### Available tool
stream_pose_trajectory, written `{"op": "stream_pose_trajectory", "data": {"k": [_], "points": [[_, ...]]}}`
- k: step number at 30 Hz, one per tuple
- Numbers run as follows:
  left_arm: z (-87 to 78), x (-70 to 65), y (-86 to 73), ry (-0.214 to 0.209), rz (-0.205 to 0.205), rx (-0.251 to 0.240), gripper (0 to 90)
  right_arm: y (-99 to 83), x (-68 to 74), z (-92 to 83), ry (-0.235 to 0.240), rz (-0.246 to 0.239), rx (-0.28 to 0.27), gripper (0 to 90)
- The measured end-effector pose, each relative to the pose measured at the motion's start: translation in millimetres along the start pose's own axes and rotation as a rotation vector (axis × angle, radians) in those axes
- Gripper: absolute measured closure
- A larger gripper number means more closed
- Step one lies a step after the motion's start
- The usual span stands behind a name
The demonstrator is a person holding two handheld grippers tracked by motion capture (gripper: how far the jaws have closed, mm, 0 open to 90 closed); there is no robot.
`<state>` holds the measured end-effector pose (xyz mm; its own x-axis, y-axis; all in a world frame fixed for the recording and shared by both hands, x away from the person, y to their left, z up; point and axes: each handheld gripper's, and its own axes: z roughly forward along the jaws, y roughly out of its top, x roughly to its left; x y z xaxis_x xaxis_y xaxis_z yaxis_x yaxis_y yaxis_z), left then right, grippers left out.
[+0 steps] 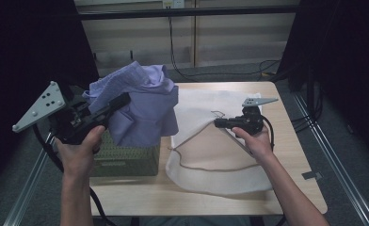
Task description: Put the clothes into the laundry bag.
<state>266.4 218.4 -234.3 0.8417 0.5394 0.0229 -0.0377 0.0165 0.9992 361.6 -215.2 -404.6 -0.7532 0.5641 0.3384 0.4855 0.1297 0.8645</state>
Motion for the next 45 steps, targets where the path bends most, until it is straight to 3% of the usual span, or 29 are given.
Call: {"op": "stream_pose_trajectory", "data": {"k": [3, 7, 19, 22, 25, 31, 34, 45], "points": [[6.9, -4.0, -1.4, -0.018, 0.014, 0.017, 77.2, -0.2, -0.2, 0.5, 0.004, -0.002, 0.003, 88.1], [18.3, -6.4, -7.2, -0.036, -0.004, 0.033, 77.0, -0.2, -0.4, 0.1, 0.003, -0.001, 0.000, 88.1], [53.7, -18.2, -24.1, -0.110, 0.008, 0.126, 77.0, 0.0, -1.2, 0.9, 0.003, -0.007, 0.007, 88.1], [61.5, -23.0, -29.6, -0.118, -0.020, 0.124, 77.0, 0.2, 1.1, 2.0, 0.007, -0.007, 0.008, 88.1], [67.4, -24.7, -32.8, -0.116, -0.006, 0.154, 77.0, 0.0, 0.9, 2.9, 0.005, -0.009, 0.013, 88.1], [79.1, -26.2, -42.6, -0.144, -0.040, 0.165, 77.1, 1.1, 0.3, 2.5, -0.001, -0.020, 0.018, 88.1], [86.1, -31.1, -45.8, -0.172, -0.031, 0.191, 77.1, 0.1, -1.2, 3.5, 0.002, -0.017, 0.021, 88.1], [99.8, -51.7, -51.2, -0.241, -0.018, 0.207, 77.1, -0.6, 0.3, 7.4, 0.011, -0.016, 0.031, 88.1]]}}
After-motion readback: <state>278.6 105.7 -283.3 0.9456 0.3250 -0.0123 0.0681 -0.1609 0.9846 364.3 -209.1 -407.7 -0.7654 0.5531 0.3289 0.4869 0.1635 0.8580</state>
